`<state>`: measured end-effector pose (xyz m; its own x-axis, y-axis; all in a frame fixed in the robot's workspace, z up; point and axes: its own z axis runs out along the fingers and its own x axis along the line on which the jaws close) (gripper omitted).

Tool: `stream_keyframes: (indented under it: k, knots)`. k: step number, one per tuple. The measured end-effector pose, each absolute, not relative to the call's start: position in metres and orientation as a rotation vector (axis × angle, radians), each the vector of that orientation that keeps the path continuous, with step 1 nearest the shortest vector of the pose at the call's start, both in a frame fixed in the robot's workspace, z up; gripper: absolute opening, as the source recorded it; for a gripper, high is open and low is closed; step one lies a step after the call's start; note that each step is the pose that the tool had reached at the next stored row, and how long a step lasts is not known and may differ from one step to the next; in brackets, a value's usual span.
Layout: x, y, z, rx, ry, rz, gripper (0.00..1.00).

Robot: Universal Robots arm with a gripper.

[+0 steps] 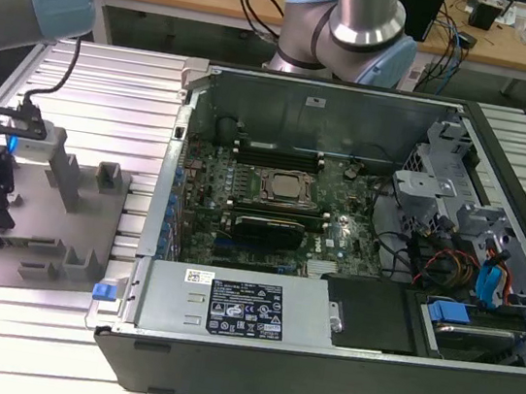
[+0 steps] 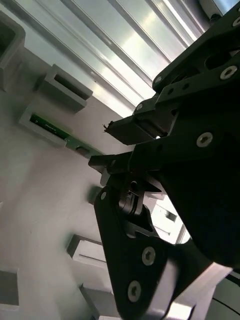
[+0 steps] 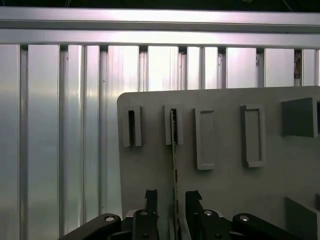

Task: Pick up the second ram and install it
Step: 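Pick up the second ram and move it above second insertion slot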

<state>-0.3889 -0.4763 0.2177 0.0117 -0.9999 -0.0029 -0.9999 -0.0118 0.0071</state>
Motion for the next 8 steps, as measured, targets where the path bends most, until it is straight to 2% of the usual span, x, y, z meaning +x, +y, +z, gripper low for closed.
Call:
stream_keyframes:
  k: [8]
  knots:
    - [-0.393,-0.476,0.197,2.237,-2.201,-0.011,0.36]
